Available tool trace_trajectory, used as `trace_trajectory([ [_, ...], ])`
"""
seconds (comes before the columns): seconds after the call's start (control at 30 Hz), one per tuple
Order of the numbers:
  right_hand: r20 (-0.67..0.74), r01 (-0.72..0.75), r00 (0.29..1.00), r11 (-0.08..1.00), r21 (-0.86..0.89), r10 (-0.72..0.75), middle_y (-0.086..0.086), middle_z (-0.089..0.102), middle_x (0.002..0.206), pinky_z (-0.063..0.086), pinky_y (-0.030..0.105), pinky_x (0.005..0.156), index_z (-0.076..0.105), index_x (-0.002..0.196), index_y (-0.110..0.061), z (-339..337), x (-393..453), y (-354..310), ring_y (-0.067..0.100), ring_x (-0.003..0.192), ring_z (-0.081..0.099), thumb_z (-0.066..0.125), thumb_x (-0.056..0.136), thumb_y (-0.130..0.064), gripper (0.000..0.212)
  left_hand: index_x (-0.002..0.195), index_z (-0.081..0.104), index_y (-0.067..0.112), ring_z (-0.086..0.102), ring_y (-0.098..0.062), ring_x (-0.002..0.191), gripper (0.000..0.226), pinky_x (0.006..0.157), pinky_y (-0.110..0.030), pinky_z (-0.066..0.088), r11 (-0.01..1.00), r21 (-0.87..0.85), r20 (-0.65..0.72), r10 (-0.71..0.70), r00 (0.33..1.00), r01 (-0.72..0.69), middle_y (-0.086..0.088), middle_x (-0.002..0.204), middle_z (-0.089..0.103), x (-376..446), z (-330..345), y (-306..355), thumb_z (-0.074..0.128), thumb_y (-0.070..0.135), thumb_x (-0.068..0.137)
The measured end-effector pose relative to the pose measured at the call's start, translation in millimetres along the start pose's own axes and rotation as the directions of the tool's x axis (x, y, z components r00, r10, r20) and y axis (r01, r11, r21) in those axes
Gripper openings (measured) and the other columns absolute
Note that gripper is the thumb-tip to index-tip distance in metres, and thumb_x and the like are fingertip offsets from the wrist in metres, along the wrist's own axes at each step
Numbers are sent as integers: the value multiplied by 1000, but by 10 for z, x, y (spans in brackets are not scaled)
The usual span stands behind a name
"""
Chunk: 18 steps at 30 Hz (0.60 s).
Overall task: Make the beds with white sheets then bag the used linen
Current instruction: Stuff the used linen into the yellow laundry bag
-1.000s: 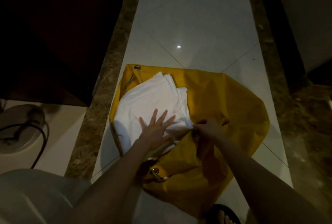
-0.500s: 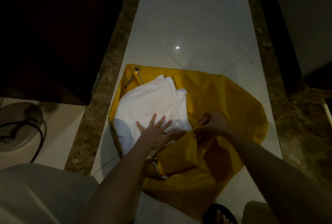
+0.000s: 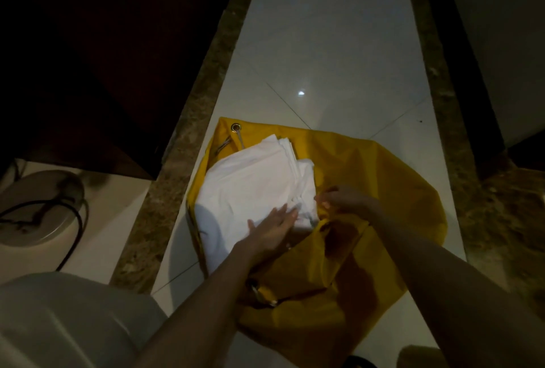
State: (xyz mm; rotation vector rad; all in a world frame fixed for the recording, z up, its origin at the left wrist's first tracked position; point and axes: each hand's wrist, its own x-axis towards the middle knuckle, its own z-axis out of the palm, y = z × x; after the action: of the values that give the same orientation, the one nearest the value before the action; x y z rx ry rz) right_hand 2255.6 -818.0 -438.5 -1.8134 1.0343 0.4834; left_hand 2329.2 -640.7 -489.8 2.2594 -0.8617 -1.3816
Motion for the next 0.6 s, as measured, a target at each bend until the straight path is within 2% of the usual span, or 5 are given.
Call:
trace_trajectory([
  [0.13,-19,-107,994,945,-309,106,21,51,136,42,35,96,53,129,4,167,146,38,32,124,51,62,93,-32,52,153,20,31,9,-14,149,57,118,-49,-9,973,-228,-88,-10,996,-10,7,161,15,149,-56,0,11,53,101],
  [0.23,-61,-147,989,931,-334,134,18,49,139,39,34,100,52,130,2,235,206,166,31,127,48,65,89,-38,59,151,31,31,20,-14,147,84,120,-48,1,929,-369,-110,-15,994,-27,5,158,26,283,-36,-52,11,79,85],
  [0.37,-163,-60,985,997,-48,51,22,65,85,40,29,69,67,76,4,251,232,325,30,86,62,71,85,-31,36,148,33,40,15,-23,148,63,117,-51,-11,952,-307,-42,-24,999,10,5,158,27,276,66,0,7,64,96],
  [0.43,-205,4,979,999,55,8,9,47,57,29,25,50,51,53,-8,217,160,233,16,55,47,69,87,-28,43,146,36,41,13,-25,148,70,116,-53,-14,951,-302,-19,-71,997,62,2,159,26,222,70,94,0,67,92],
  [0.6,-173,191,974,939,287,-145,10,56,78,36,26,62,67,93,11,-62,-158,-142,16,72,50,68,88,-29,40,149,31,37,18,-28,147,113,117,-56,-5,891,-429,60,-136,989,148,-2,159,25,221,-44,178,0,97,58],
])
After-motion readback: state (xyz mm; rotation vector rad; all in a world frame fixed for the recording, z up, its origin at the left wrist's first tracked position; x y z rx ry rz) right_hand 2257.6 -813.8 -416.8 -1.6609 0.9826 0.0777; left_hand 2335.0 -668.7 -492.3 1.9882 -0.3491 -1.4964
